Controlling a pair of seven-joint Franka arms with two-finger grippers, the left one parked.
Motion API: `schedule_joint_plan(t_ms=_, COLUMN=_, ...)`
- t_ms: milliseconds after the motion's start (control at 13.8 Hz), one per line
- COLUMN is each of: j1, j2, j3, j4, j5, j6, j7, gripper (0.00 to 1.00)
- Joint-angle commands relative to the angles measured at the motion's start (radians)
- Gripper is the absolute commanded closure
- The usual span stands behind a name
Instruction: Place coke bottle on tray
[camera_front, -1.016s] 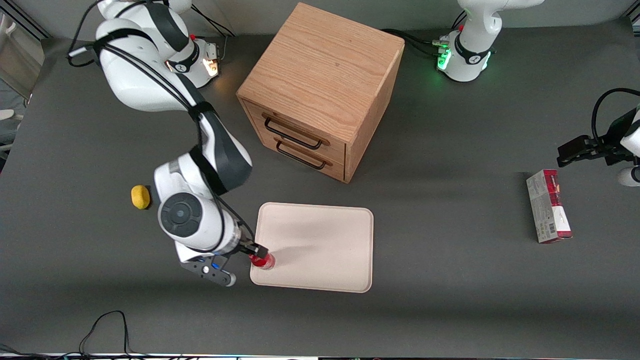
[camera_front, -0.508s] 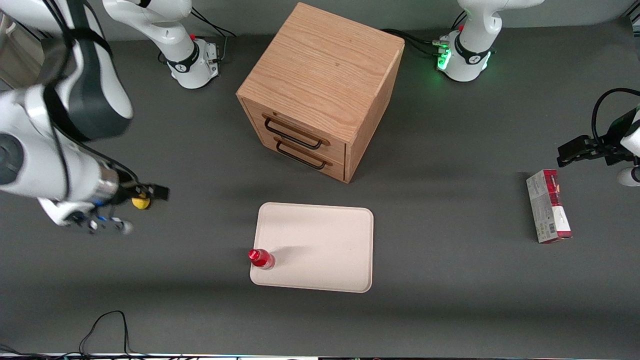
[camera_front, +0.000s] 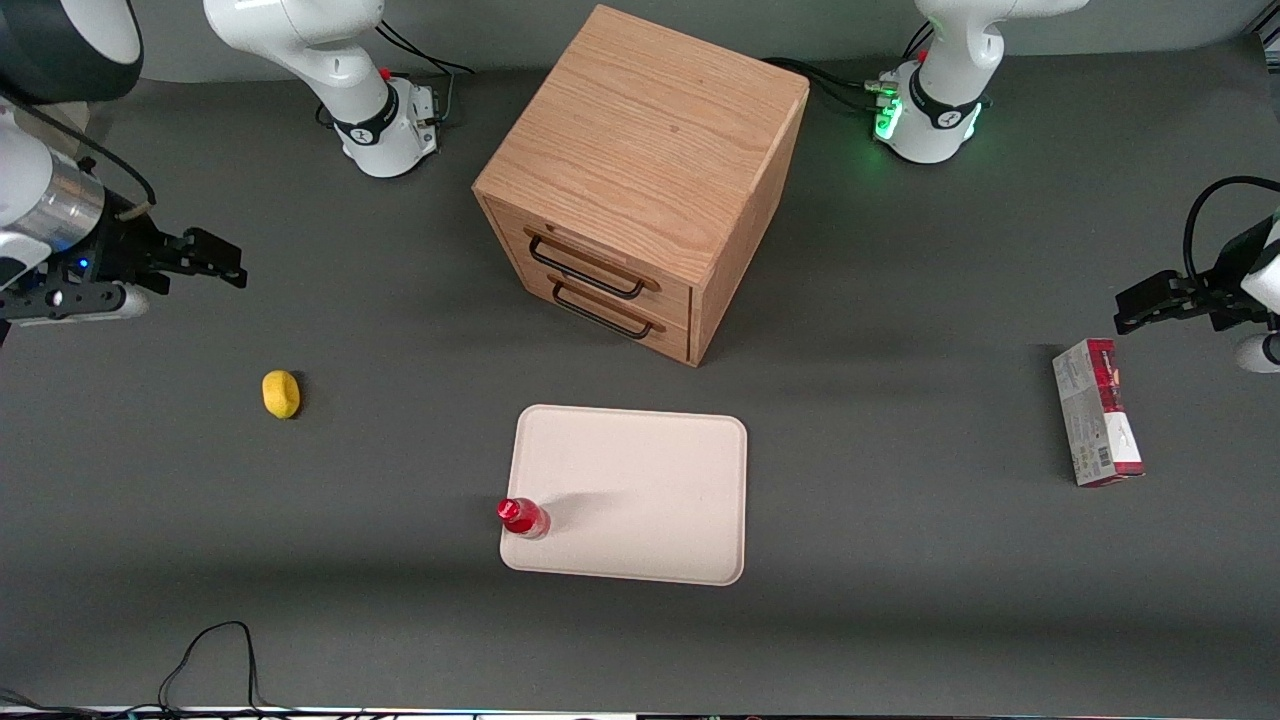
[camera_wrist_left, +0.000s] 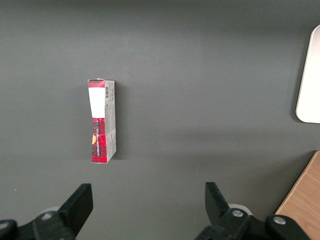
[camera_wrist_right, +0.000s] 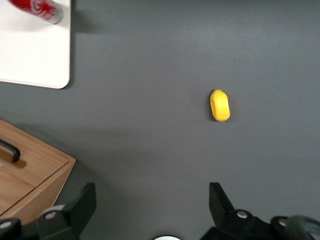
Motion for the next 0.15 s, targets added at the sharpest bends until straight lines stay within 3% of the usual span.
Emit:
schedule_joint_plan(t_ms=0, j1=0.042, j2=0.016, j3=-0.020, j4=0.025, j5=0.016, j6=-0.011, j7=-0.016, gripper=0.00)
schedule_joint_plan(t_ms=73, j1=0.044, j2=0.016, j3=-0.020, j4=0.027, j5=0.016, j6=-0.011, j7=-0.016, gripper=0.00)
